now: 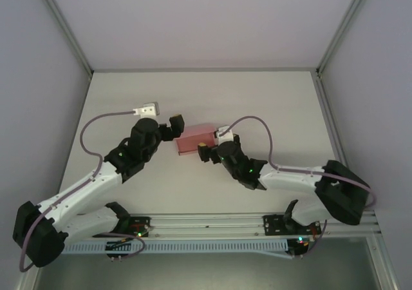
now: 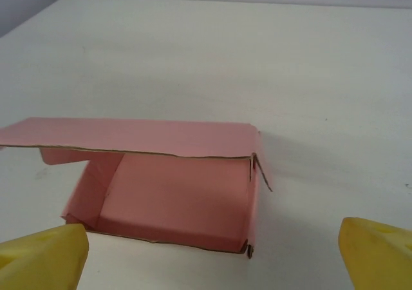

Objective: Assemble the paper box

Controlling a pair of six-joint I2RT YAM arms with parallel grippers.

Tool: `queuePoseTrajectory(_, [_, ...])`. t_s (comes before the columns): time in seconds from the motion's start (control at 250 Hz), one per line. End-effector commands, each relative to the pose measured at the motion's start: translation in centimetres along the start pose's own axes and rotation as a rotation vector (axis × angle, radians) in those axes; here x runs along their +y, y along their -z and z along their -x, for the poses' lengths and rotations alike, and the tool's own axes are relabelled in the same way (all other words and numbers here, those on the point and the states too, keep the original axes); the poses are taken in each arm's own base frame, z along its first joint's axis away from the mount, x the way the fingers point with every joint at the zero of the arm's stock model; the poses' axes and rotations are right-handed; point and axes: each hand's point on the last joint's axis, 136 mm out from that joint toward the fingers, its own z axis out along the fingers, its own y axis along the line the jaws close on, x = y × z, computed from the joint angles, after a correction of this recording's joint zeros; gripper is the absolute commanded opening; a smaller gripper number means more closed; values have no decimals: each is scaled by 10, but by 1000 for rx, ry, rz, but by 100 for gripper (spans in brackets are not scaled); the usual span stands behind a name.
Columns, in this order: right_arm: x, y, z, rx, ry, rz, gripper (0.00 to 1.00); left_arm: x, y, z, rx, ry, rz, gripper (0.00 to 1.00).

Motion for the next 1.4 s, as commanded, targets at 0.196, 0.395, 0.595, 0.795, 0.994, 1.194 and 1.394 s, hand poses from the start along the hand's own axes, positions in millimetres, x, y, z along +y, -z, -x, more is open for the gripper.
queuePoseTrajectory(0.196, [-38,24,63,-97,-111,-227,100,25,-36,-53,266,61,25,100])
queuePoseTrajectory(0.395, [-36,-24,86,4,-235,-49,100,22,-55,-67,311,66,-24,100])
queuePoseTrajectory(0.595, [-43,-77,59,236,-93,-170,100,34,-73,-95,390,77,-6,100])
queuePoseTrajectory(0.795, [-47,-102,7,365,-95,-208,96,45,-78,-115,425,98,-1,99])
queuePoseTrajectory(0.994, [-46,-104,-43,463,-148,-175,90,51,-82,-140,485,100,-4,90])
queuePoseTrajectory(1.194, [-48,-99,-67,473,-214,-169,87,46,-91,-155,522,125,-48,78])
queuePoseTrajectory(1.394, [-50,-95,-68,458,-235,-167,86,45,-95,-165,542,151,-68,62])
